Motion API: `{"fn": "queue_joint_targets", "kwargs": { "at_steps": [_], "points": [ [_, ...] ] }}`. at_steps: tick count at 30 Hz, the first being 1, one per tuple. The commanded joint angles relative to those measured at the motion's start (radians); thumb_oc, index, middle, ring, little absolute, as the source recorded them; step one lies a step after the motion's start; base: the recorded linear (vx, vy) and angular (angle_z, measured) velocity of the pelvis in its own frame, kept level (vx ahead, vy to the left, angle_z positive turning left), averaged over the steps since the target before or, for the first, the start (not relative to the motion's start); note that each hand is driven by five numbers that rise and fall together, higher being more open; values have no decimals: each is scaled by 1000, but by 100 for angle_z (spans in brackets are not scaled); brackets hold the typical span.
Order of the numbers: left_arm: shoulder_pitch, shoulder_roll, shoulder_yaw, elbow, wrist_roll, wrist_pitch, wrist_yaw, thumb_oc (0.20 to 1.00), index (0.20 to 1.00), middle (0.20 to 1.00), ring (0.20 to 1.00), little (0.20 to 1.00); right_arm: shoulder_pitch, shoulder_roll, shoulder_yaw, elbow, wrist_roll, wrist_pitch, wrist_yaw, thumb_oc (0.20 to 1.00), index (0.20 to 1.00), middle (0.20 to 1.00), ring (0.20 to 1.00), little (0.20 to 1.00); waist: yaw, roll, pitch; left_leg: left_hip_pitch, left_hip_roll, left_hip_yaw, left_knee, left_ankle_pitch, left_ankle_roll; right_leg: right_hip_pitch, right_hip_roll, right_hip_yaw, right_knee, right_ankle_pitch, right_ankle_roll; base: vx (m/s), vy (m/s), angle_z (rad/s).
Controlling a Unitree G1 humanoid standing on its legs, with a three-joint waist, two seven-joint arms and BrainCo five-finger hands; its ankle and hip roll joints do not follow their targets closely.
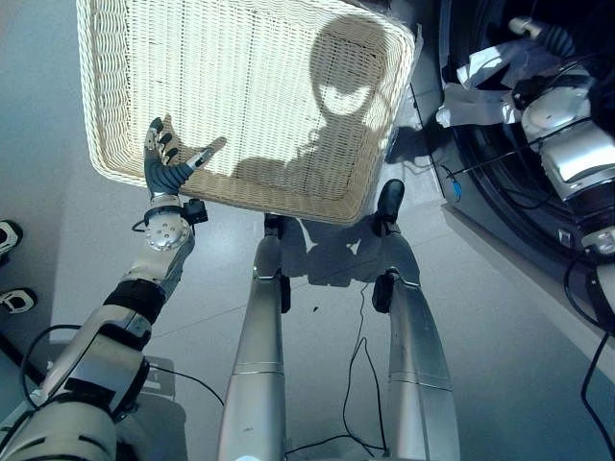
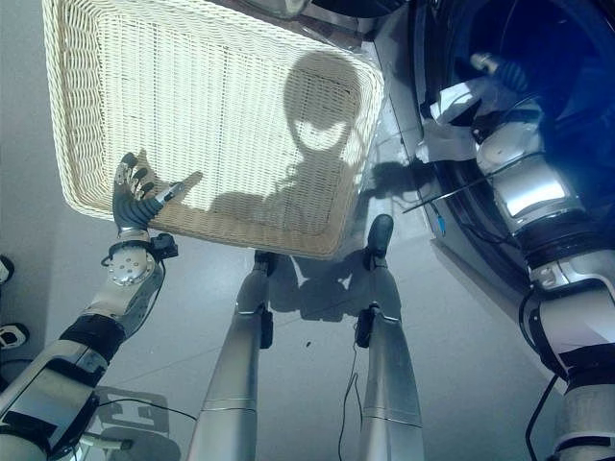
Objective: Put the clothes into the washing machine.
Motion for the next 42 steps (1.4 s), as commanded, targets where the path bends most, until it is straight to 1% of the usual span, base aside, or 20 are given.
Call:
{"fn": "queue_joint_targets", "kwargs": {
  "at_steps": [1,5,6,13,14,15,16,18,19,20,21,24,26,30,31,38,39,40,41,42],
  "points": [
    [-60,-51,32,-4,71,0,-2,1000,1000,1000,1000,1000,49,-29,30,-61,-126,10,25,1000,1000,1000,1000,1000,-31,30,-7,13,-117,57,-44,16,103,16,116,-102,92,-79,53,0,0,0],
    [-89,-51,27,-2,77,13,12,1000,1000,1000,1000,1000,63,-15,70,-26,-215,30,77,1000,1000,1000,1000,1000,-35,30,-7,3,-114,63,-42,15,102,1,114,-104,97,-75,57,0,0,0],
    [-89,-51,27,-2,77,13,12,1000,1000,1000,1000,1000,63,-15,70,-26,-215,30,77,1000,1000,1000,1000,1000,-35,30,-7,3,-114,63,-42,15,102,1,114,-104,97,-75,57,0,0,0],
    [-147,-38,-1,24,57,29,7,1000,1000,1000,1000,1000,21,-15,202,109,-268,68,127,1000,1000,1000,1000,1000,-34,29,-7,-3,-113,68,-45,21,96,-6,111,-111,91,-63,60,-1,-4,0],
    [-170,-38,-16,34,48,35,2,1000,1000,1000,1000,1000,-8,-6,251,193,-285,105,125,1000,1000,1000,1000,1000,-30,32,-7,-6,-114,66,-45,25,94,-9,112,-110,89,-59,61,0,0,0],
    [-171,-37,-17,35,47,35,1,1000,1000,1000,1000,1000,-11,-4,254,199,-287,105,124,1000,1000,1000,1000,1000,-30,32,-7,-7,-114,66,-45,25,94,-10,112,-111,89,-58,61,0,0,0],
    [-185,-41,-27,44,45,37,2,1000,1000,1000,1000,1000,-29,6,273,263,-303,126,113,1000,1000,1000,1000,1000,-26,35,-7,-10,-115,64,-45,27,95,-12,112,-112,89,-56,60,0,0,0],
    [-191,-47,-30,49,46,36,3,1000,1000,1000,1000,1000,-44,16,286,303,-312,158,106,1000,1000,1000,1000,1000,-23,38,-7,-12,-116,63,-45,28,95,-15,112,-112,88,-55,61,0,0,0],
    [-203,-56,-38,58,46,34,2,1000,1000,1000,1000,1000,-72,34,306,377,-326,170,83,1000,1000,1000,1000,1000,-16,43,-7,-14,-117,61,-51,32,97,-17,110,-115,83,-50,62,0,0,0],
    [-206,-58,-40,61,46,34,2,1000,1000,1000,1000,1000,-78,37,309,389,-332,174,78,1000,1000,1000,1000,1000,-15,44,-7,-14,-118,60,-52,33,97,-17,110,-116,81,-49,62,0,0,0],
    [-214,-67,-45,66,49,35,2,1000,1000,1000,1000,1000,-106,53,321,434,-355,203,69,1000,1000,1000,1000,1000,-11,50,-7,-16,-122,57,-55,34,98,-18,109,-115,73,-44,63,0,0,0],
    [-225,-74,-50,68,50,37,2,1000,1000,1000,1000,1000,-144,68,336,475,-385,231,61,1000,1000,1000,1000,1000,-5,58,-7,-19,-126,54,-63,40,98,-21,108,-116,64,-39,64,-3,1,4],
    [-231,-80,-55,69,49,38,5,1000,1000,1000,1000,1000,-167,75,353,497,-450,251,52,1000,1000,1000,1000,1000,-2,66,-7,-18,-130,54,-68,42,100,-20,108,-115,55,-36,64,-6,19,4],
    [-236,-84,-55,72,46,35,2,1000,1000,1000,1000,1000,-199,84,371,526,-480,278,31,1000,1000,1000,1000,1000,3,76,-7,-16,-132,54,-74,46,100,-18,106,-115,47,-32,64,-2,5,1],
    [-240,-85,-54,75,46,34,0,1000,1000,1000,1000,1000,-216,91,376,534,-509,300,36,1000,1000,1000,1000,1000,5,79,-7,-19,-135,53,-76,48,101,-20,107,-113,43,-30,64,0,0,0],
    [-237,-96,-48,73,41,21,-11,1000,1000,1000,1000,1000,-241,108,393,578,-638,327,28,1000,1000,1000,1000,1000,10,92,-7,-25,-139,53,-85,56,103,-23,107,-111,29,-25,61,0,0,0],
    [-236,-100,-49,73,43,15,-8,1000,1000,1000,1000,1000,-241,111,400,587,-692,335,46,1000,1000,1000,1000,1000,11,94,-7,-26,-141,52,-89,59,105,-24,109,-110,26,-24,60,0,0,0],
    [-235,-103,-49,68,46,15,-4,1000,1000,1000,1000,1000,-242,111,403,590,-717,333,56,696,696,696,696,696,11,94,-7,-28,-141,52,-89,61,105,-25,109,-110,25,-23,60,0,0,0],
    [-234,-103,-49,67,46,15,-3,1000,1000,1000,1000,1000,-242,111,404,592,-729,332,62,561,561,561,561,561,11,95,-7,-28,-142,52,-89,61,105,-25,109,-110,24,-22,60,0,0,0],
    [-233,-102,-49,64,42,11,-2,1000,1000,1000,1000,1000,-241,109,417,597,-758,328,83,200,200,200,200,200,12,96,-7,-30,-142,52,-92,64,106,-26,108,-111,21,-21,59,0,0,0]
  ]
}}
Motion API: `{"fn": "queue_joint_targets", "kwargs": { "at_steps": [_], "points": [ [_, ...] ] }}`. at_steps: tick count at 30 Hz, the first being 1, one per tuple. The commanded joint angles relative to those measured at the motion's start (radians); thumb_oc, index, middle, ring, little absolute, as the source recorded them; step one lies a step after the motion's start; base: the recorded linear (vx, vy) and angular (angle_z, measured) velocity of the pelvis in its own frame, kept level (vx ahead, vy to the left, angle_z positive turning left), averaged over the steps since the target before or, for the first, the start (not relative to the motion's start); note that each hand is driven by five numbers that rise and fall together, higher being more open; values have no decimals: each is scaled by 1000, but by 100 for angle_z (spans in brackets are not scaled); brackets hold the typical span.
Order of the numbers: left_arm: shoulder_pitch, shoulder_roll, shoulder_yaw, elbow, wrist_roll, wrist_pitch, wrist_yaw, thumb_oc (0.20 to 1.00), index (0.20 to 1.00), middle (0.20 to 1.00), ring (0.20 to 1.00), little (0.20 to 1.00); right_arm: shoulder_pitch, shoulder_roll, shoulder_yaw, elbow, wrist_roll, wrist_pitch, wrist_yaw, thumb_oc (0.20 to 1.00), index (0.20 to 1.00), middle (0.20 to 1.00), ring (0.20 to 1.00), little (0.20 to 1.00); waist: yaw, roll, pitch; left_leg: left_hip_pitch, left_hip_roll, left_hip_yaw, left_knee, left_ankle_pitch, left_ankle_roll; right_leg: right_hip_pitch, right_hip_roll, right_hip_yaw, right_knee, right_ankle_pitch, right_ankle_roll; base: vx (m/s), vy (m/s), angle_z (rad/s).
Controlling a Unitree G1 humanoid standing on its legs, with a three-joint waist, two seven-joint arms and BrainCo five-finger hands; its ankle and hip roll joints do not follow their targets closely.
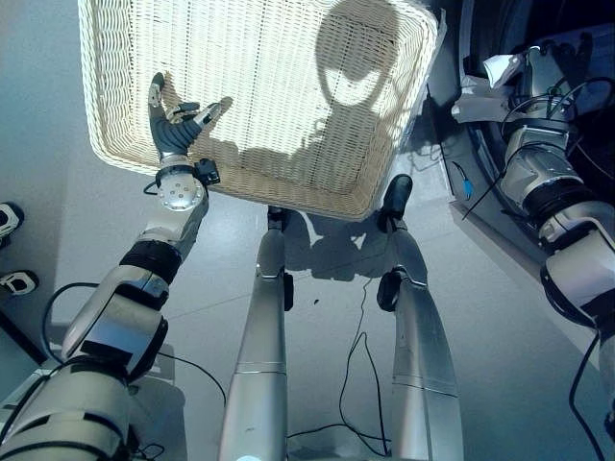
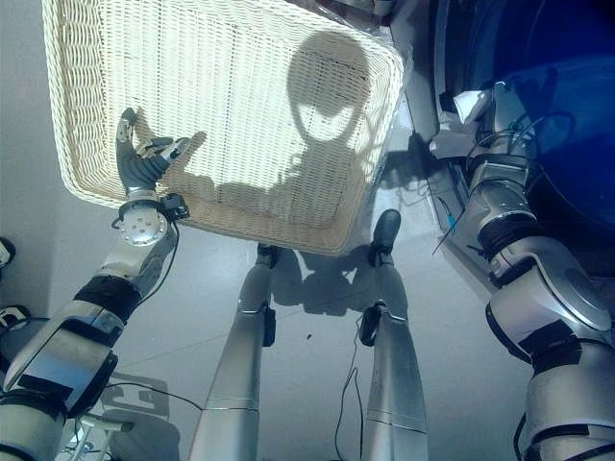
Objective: Put the clothes into the washing machine.
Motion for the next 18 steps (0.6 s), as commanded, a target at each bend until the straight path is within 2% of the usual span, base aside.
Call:
{"fn": "queue_joint_targets", "kwargs": {
  "at_steps": [1,11,13,15,16,17,18],
  "points": [
    [-14,-61,-6,-19,43,-22,-29,1000,1000,1000,1000,1000,-48,-49,98,40,-98,28,31,200,200,200,200,200,-22,90,-2,-4,-138,64,-39,28,113,27,119,-91,4,-13,54,0,0,0],
    [4,-65,0,-36,43,-27,-29,1000,1000,1000,1000,1000,-19,-50,91,38,-103,-22,20,200,200,200,200,200,-23,94,-2,-15,-141,66,-37,34,114,18,121,-88,1,-6,52,0,0,0],
    [4,-66,1,-35,43,-28,-30,1000,1000,1000,1000,1000,-14,-50,89,36,-89,-34,16,200,200,200,200,200,-24,94,-2,-15,-140,67,-37,35,114,19,121,-87,0,-6,52,0,0,0],
    [10,-70,5,-42,48,-24,-29,1000,1000,1000,1000,1000,0,-47,74,24,-10,-71,31,200,200,200,200,200,-25,93,-2,-15,-140,68,-37,35,113,19,121,-87,-1,-5,52,0,0,0],
    [14,-73,7,-43,52,-25,-28,1000,1000,1000,1000,1000,7,-45,66,18,37,-95,35,451,451,451,451,451,-25,92,-2,-15,-140,69,-37,35,113,19,122,-87,0,-6,51,0,0,0],
    [17,-75,8,-46,54,-25,-28,1000,1000,1000,1000,1000,16,-43,58,11,76,-107,30,780,780,780,780,780,-26,92,-2,-15,-139,69,-38,36,113,18,122,-87,1,-6,51,0,0,0],
    [17,-75,8,-46,54,-25,-28,1000,1000,1000,1000,1000,16,-43,58,11,76,-107,30,780,780,780,780,780,-26,92,-2,-15,-139,69,-38,36,113,18,122,-87,1,-6,51,0,0,0]
  ]
}}
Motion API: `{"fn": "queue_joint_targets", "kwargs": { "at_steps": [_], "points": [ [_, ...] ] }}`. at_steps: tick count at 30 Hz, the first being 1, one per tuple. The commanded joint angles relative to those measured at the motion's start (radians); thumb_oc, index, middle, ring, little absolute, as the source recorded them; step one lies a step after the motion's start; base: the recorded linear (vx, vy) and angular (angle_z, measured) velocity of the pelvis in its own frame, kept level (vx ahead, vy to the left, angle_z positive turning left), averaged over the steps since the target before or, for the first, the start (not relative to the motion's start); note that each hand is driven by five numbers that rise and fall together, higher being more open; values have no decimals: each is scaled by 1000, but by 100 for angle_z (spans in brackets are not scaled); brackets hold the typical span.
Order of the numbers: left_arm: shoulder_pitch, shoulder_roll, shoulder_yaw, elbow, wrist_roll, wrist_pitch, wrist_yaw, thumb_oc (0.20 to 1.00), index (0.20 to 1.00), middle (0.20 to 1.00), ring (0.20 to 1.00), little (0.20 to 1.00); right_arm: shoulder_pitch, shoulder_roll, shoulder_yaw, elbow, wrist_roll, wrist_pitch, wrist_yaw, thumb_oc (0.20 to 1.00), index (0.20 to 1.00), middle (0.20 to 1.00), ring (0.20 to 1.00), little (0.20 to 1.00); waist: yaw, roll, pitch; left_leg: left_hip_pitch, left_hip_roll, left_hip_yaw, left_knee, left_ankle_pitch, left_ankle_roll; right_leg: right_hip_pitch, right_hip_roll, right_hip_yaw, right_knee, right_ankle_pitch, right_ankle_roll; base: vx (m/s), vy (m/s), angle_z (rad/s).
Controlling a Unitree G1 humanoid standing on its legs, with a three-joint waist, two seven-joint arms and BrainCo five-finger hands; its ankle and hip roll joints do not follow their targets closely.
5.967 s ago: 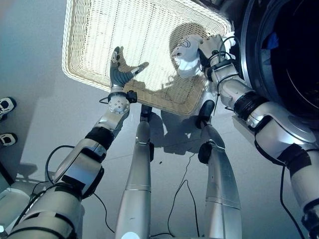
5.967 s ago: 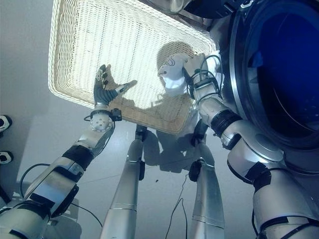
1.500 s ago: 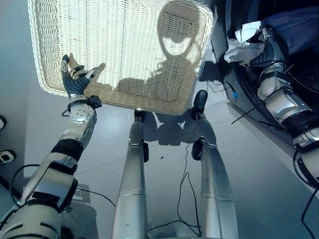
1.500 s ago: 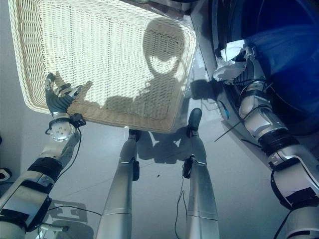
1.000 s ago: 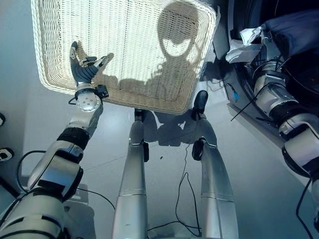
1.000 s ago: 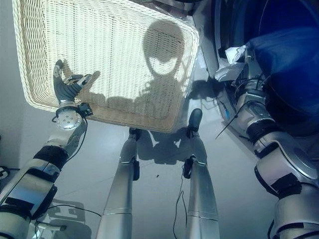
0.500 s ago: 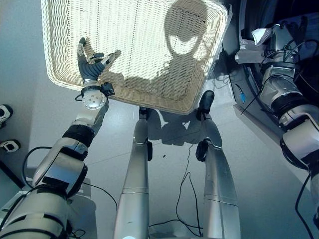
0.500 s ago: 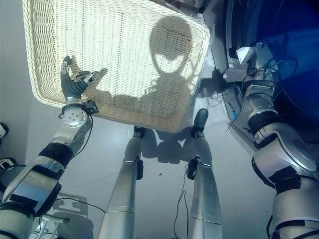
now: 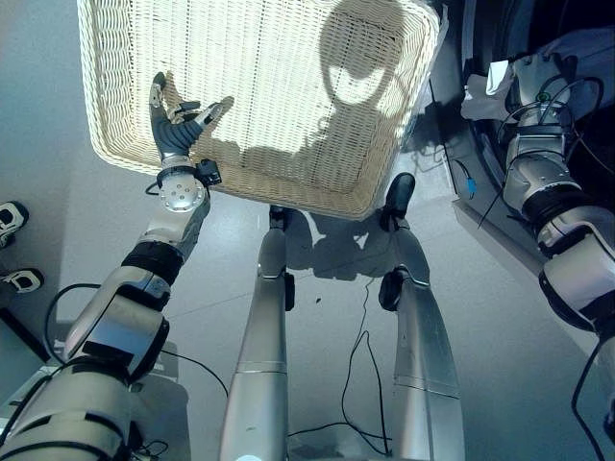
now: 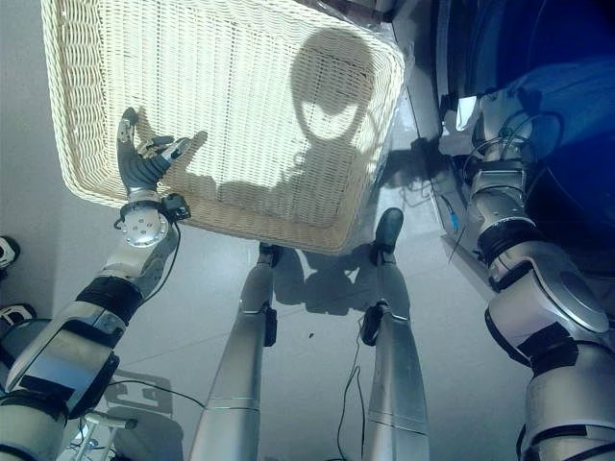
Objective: Put the clothes into the washing machine.
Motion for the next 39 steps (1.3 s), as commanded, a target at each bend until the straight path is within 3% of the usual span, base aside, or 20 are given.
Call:
{"fn": "queue_joint_targets", "kwargs": {
  "at_steps": [1,4,13,23,24,27,35,39],
  "points": [
    [23,-76,9,-48,60,-19,-22,1000,1000,1000,1000,1000,11,-36,16,-10,184,-77,-25,1000,1000,1000,1000,1000,-31,90,-1,-15,-138,64,-25,28,114,32,124,-94,-6,-5,50,0,0,0],
    [37,-85,20,-52,72,-25,-20,1000,1000,1000,1000,1000,72,-19,-60,-46,300,-116,-65,1000,1000,1000,1000,1000,-37,88,-1,-13,-137,69,-26,27,115,31,126,-90,-4,-7,50,0,0,0],
    [40,-101,25,-48,87,-43,-11,1000,1000,1000,1000,1000,145,17,-131,7,357,-115,-86,1000,1000,1000,1000,1000,-40,98,-1,-20,-129,78,-32,27,114,18,123,-85,-3,-4,52,0,0,0],
    [45,-100,23,-62,82,-40,-10,1000,1000,1000,1000,1000,146,16,-110,38,233,-60,-17,1000,1000,1000,1000,1000,-42,109,-1,-19,-127,84,-32,29,110,15,125,-76,-9,4,54,0,0,0],
    [42,-105,20,-64,81,-40,-11,1000,1000,1000,1000,1000,131,18,-80,50,153,-15,40,1000,1000,1000,1000,1000,-40,112,-1,-22,-128,85,-33,33,110,13,126,-76,-9,4,53,0,0,0],
    [44,-109,17,-69,84,-42,-12,1000,1000,1000,1000,1000,120,20,-57,64,87,4,86,1000,1000,1000,1000,1000,-38,113,-1,-20,-128,84,-37,36,110,14,126,-78,-13,7,51,0,0,0],
    [57,-116,20,-86,93,-47,-5,1000,1000,1000,1000,1000,128,31,-34,59,-3,-17,134,1000,1000,1000,1000,1000,-35,114,-1,-24,-127,84,-36,42,109,14,132,-76,-8,3,46,0,0,0],
    [69,-113,28,-92,95,-49,-8,1000,1000,1000,1000,1000,152,29,-50,46,60,-68,75,1000,1000,1000,1000,1000,-37,107,-1,-23,-125,85,-36,43,109,17,133,-78,-9,4,45,0,0,0]
  ]
}}
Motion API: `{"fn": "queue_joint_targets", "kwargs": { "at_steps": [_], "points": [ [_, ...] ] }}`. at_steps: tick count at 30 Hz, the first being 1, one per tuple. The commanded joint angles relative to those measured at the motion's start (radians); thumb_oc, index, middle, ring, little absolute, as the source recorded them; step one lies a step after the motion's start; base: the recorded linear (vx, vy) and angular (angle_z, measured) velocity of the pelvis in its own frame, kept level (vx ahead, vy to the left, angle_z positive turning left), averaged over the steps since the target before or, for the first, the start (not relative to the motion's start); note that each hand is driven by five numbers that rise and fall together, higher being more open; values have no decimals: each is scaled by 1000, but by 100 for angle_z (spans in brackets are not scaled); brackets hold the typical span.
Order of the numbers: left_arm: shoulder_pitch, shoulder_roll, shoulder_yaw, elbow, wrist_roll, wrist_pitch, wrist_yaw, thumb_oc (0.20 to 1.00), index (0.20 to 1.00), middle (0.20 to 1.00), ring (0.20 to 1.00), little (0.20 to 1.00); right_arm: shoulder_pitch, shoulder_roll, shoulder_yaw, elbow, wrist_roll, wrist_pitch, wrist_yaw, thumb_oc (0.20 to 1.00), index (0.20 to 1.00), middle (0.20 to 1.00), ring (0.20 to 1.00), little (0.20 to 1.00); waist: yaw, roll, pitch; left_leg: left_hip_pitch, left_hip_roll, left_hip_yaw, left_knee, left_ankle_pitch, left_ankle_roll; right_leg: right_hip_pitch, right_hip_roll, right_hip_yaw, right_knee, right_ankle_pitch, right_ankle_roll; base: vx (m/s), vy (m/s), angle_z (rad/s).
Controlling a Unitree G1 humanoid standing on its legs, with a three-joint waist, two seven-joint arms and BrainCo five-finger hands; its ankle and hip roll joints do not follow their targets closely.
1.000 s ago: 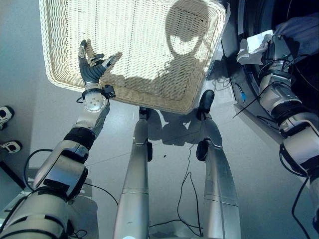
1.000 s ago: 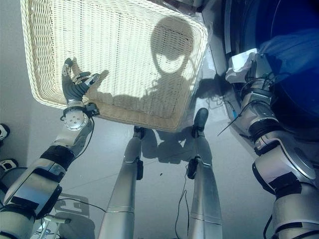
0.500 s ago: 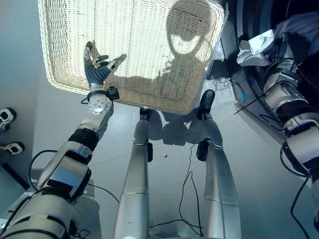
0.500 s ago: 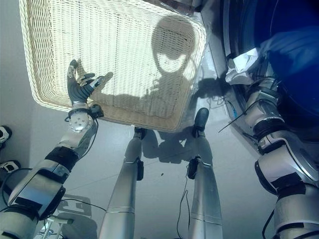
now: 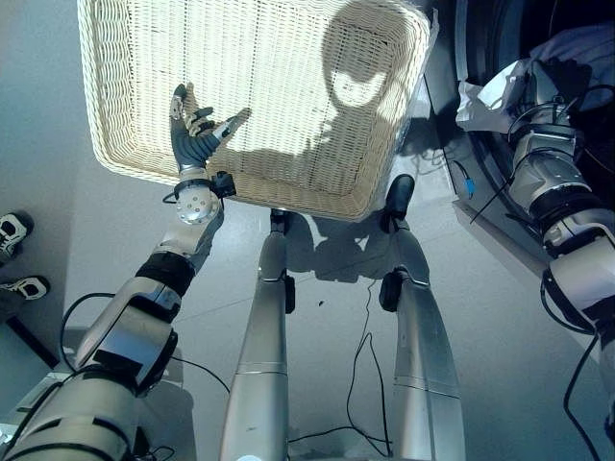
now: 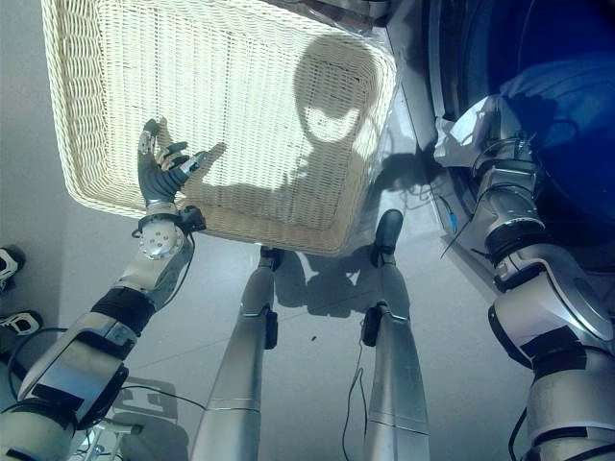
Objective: Put the clothes into the washing machine.
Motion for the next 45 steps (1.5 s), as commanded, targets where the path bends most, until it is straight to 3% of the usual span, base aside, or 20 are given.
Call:
{"fn": "queue_joint_targets", "kwargs": {
  "at_steps": [1,5,6,10,15,19,20,23,29,36,39,45],
  "points": [
    [10,-57,28,-41,45,-22,-19,1000,1000,1000,1000,1000,122,40,82,56,62,-63,9,1000,1000,1000,1000,1000,-30,95,7,-39,-125,72,-26,41,107,14,132,-91,-15,8,51,0,0,0],
    [16,-55,31,-43,45,-25,-21,1000,1000,1000,1000,1000,131,35,69,43,87,-85,-8,1000,1000,1000,1000,1000,-32,92,7,-37,-123,74,-27,41,107,15,134,-90,-13,8,52,0,0,0],
    [35,-51,37,-54,53,-33,-13,1000,1000,1000,1000,1000,173,12,35,4,166,-159,-99,1000,1000,1000,1000,1000,-39,82,7,-40,-119,76,-28,42,106,13,135,-90,-10,9,55,0,0,0],
    [46,-38,40,-68,61,-30,2,1000,1000,1000,1000,1000,233,-21,-21,-70,322,-233,-235,1000,1000,1000,1000,1000,-51,68,7,-46,-119,72,-25,38,106,8,137,-87,-8,10,58,0,0,0],
    [76,-27,52,-84,75,-37,12,1000,1000,1000,1000,1000,302,-50,-114,-193,405,-267,-345,1000,1000,1000,1000,1000,-65,57,7,-52,-119,72,-21,30,107,0,141,-81,-2,10,63,0,0,0],
    [93,-25,63,-97,82,-35,18,1000,1000,1000,1000,1000,351,-59,-162,-273,401,-268,-386,1000,1000,1000,1000,1000,-75,51,7,-52,-118,74,-16,23,108,-2,142,-79,3,7,64,0,0,0],
    [101,-29,72,-103,93,-34,23,1000,1000,1000,1000,1000,396,-64,-198,-352,422,-276,-451,1000,1000,1000,1000,1000,-83,47,7,-53,-119,76,-10,16,108,-5,140,-75,6,4,66,0,0,0],
    [111,-28,82,-107,97,-36,23,1000,1000,1000,1000,1000,443,-62,-241,-414,401,-297,-489,1000,1000,1000,1000,1000,-92,44,7,-52,-118,80,-5,9,109,-5,141,-71,11,-1,67,0,0,0],
    [126,-32,95,-110,106,-43,22,1000,1000,1000,1000,1000,490,-54,-271,-487,340,-320,-518,1000,1000,1000,1000,1000,-98,46,7,-49,-117,85,0,5,109,-4,138,-68,15,-5,70,0,0,0],
    [124,-32,98,-113,106,-36,18,1000,1000,1000,1000,1000,503,-56,-261,-516,301,-329,-467,1000,1000,1000,1000,1000,-100,43,7,-50,-116,87,6,4,109,-5,135,-68,22,-7,71,0,0,0],
    [113,-27,94,-105,102,-30,8,1000,1000,1000,1000,1000,479,-63,-196,-507,224,-300,-337,1000,1000,1000,1000,1000,-97,41,7,-49,-115,87,6,8,107,-5,133,-73,25,-8,70,0,0,0],
    [75,-12,65,-90,80,-17,8,1000,1000,1000,1000,1000,413,-83,-95,-435,188,-276,-342,1000,1000,1000,1000,1000,-90,43,7,-55,-116,83,9,12,107,-9,129,-80,27,-5,69,0,0,0]
  ]
}}
